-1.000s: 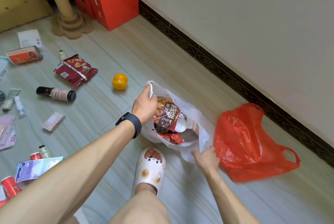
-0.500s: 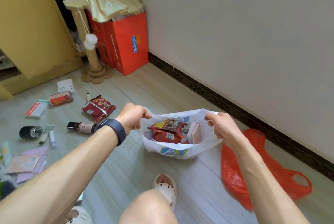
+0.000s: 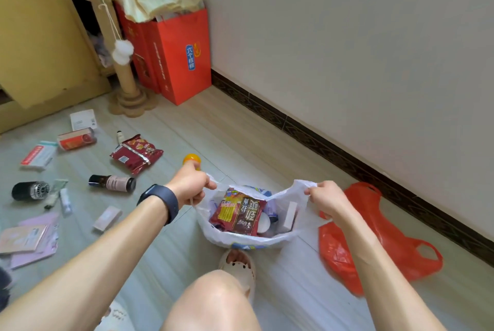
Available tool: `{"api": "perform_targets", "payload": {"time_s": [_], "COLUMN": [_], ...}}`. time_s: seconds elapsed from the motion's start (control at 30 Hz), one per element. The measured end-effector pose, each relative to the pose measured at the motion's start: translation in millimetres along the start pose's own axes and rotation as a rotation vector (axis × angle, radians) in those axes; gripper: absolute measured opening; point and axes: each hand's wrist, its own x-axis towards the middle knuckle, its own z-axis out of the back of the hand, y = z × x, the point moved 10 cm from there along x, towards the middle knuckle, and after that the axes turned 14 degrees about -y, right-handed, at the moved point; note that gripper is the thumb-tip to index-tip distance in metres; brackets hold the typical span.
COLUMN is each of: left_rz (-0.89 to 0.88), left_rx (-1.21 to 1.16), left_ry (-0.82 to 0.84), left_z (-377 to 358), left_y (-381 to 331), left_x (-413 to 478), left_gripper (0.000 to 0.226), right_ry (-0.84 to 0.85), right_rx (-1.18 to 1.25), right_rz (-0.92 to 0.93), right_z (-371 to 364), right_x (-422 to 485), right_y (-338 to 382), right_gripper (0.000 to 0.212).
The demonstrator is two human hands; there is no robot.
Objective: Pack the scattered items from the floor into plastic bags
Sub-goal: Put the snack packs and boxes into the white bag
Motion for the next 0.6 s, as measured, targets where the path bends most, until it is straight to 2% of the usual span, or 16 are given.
{"api": "perform_targets", "payload": {"time_s": [0.03, 0.1, 0.2, 0.3, 0.33, 0.37, 0.4, 0.43, 0.47, 0.5, 0.53, 0.57, 0.6], "left_rz": [-0.027, -0.112, -0.256, -0.462, -0.627, -0.878, -1.177, -1.465, -1.682, -1.804, -1.832, -1.774, -1.688], "left_rx": [0.025, 0.119, 0.285, 0.746, 0.932, 1.067, 1.133, 1.128, 1.131, 1.170, 1.238, 1.306, 1.368], "left_ry": [-0.003, 0.000, 0.002, -0.112, -0.214, -0.308, -0.329, -0.284, -0.183, -0.065, 0.042, 0.136, 0.205], "left_z": [-2, -9, -18, -22, -25, -36, -56, -77, -97, -114, -129, -140, -145], "left_y": [5, 7, 2, -5, -17, -33, -44, -46, -37, -22, -4, 10, 21], "left_x": [2, 8, 8, -1, -10, -25, -46, -71, -88, -98, -97, -90, -80], "left_gripper": [0.048, 0.044, 0.041, 0.039, 0.038, 0.036, 0.032, 0.029, 0.023, 0.016, 0.011, 0.009, 0.006], "right_ry": [-0.001, -0.046, -0.109, -0.238, -0.335, -0.461, -0.585, -0.678, -0.700, -0.638, -0.521, -0.385, -0.259], "right_rx": [-0.076, -0.208, -0.271, -0.278, -0.284, -0.294, -0.297, -0.266, -0.203, -0.148, -0.152, -0.235, -0.370], "right_rz": [0.011, 0.030, 0.056, 0.100, 0.140, 0.234, 0.392, 0.611, 0.854, 1.081, 1.254, 1.351, 1.363], "right_z": [-4, -5, -3, 5, 13, 22, 27, 26, 16, -3, -27, -54, -79], "right_x": [-2, -5, -12, -24, -30, -38, -48, -64, -84, -103, -117, -122, -114], "right_y": [-3, -6, -7, -10, -8, 0, 16, 37, 56, 68, 73, 71, 62], "right_gripper": [0.022, 0.021, 0.030, 0.056, 0.064, 0.068, 0.064, 0.054, 0.041, 0.030, 0.023, 0.020, 0.018]}}
